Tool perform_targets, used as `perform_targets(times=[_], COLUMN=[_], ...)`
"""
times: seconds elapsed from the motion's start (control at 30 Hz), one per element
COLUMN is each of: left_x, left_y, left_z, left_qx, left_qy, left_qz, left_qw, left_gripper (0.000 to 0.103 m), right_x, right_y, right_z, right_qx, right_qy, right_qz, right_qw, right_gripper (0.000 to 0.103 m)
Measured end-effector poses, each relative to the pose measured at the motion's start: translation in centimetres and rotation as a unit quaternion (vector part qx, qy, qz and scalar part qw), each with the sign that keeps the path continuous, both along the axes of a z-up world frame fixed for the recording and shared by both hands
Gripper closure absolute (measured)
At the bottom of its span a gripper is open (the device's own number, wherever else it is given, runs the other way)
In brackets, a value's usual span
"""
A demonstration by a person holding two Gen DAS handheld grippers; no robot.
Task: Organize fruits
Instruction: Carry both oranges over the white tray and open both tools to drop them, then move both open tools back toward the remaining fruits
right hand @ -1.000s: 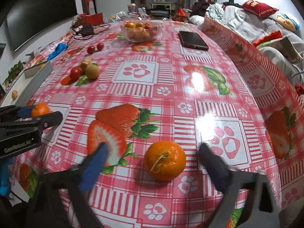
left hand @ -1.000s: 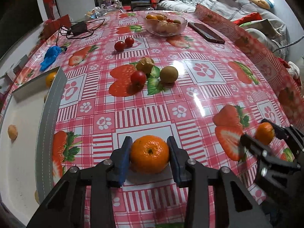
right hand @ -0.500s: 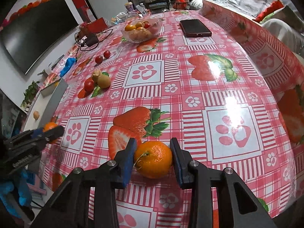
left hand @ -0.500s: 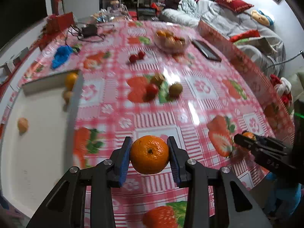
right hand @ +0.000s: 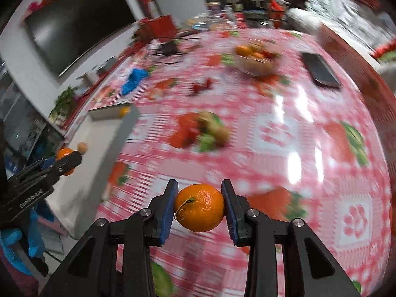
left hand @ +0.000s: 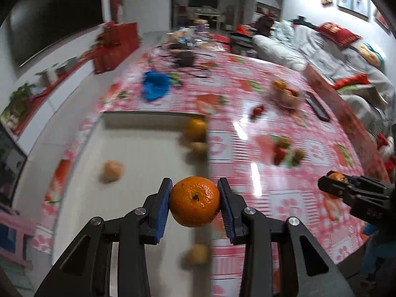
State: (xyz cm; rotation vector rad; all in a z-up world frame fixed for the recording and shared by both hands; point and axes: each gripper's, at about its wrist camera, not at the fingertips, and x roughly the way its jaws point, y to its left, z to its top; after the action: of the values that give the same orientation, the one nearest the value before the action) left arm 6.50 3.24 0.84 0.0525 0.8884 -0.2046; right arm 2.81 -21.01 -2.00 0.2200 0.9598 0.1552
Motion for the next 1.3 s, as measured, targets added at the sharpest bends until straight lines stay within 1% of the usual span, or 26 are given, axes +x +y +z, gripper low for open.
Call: perform_targets(times=[0.13, 0.27, 0.43, 0.6, 0.7, 0.77, 0.83, 0.87, 0.9, 0.93, 0.97, 1.0, 1.1, 1.27, 1.3], left_x=[1.0, 1.5, 1.5, 1.6, 1.5, 1.5, 1.4, 1.4, 1.3, 1.4, 1.5, 1.4, 1.5, 1.4, 1.4], left_y=[3.3, 5.9, 7.6, 8.4, 8.5, 8.5, 8.5, 8.6, 8.6, 8.7, 8.7, 8.7, 8.5, 7.8, 7.6], left_z=[-1.0, -2.8, -4.8, -6.1, -6.3, -6.3, -6.3, -6.2, -6.0, -6.0, -6.0, -6.0, -5.8, -4.9, -4.7], left_qx=[0.007, 0.011, 0.007, 0.007, 0.007, 0.012, 0.018, 0.018, 0.018, 0.017, 0.016, 0.016, 0.018, 0.019, 0.019], left_qy=[0.01, 0.027, 0.05, 0.065, 0.064, 0.061, 0.056, 0.053, 0.048, 0.048, 0.05, 0.053, 0.056, 0.051, 0.05], left_qz=[0.035, 0.061, 0.072, 0.076, 0.08, 0.08, 0.084, 0.086, 0.087, 0.086, 0.085, 0.086, 0.086, 0.081, 0.08], left_qw=[0.9993, 0.9977, 0.9961, 0.995, 0.9948, 0.9949, 0.9947, 0.9947, 0.9949, 0.995, 0.995, 0.9948, 0.9946, 0.9952, 0.9954], left_gripper=[0.062, 0.062, 0.062, 0.062, 0.061, 0.053, 0.026, 0.023, 0.023, 0.023, 0.023, 0.023, 0.022, 0.022, 0.022], right_x=[2.7, 5.2, 7.9, 9.2, 9.8, 10.0, 10.0, 10.0, 10.0, 10.0, 9.9, 9.8, 9.6, 9.1, 9.0], right_y=[4.8, 9.4, 14.9, 17.2, 18.0, 18.3, 18.5, 18.6, 18.5, 18.5, 18.5, 18.4, 18.4, 17.2, 16.9], right_z=[0.7, 0.8, -0.6, -2.3, -2.8, -3.0, -2.9, -2.8, -2.7, -2.5, -2.3, -1.9, -1.3, -0.7, -0.6], right_qx=[0.005, 0.005, 0.004, -0.004, -0.011, -0.015, -0.018, -0.016, -0.014, -0.014, -0.016, -0.021, -0.026, -0.03, -0.03], right_qy=[0.001, 0.006, 0.031, 0.051, 0.06, 0.064, 0.064, 0.064, 0.063, 0.06, 0.055, 0.048, 0.042, 0.034, 0.035], right_qz=[0.05, 0.094, 0.14, 0.155, 0.161, 0.164, 0.165, 0.165, 0.165, 0.163, 0.161, 0.16, 0.161, 0.147, 0.144], right_qw=[0.999, 0.996, 0.99, 0.987, 0.985, 0.984, 0.984, 0.984, 0.984, 0.985, 0.985, 0.986, 0.986, 0.988, 0.988], right_gripper=[0.065, 0.065, 0.065, 0.065, 0.065, 0.065, 0.065, 0.065, 0.056, 0.037, 0.03, 0.026, 0.026, 0.026, 0.019])
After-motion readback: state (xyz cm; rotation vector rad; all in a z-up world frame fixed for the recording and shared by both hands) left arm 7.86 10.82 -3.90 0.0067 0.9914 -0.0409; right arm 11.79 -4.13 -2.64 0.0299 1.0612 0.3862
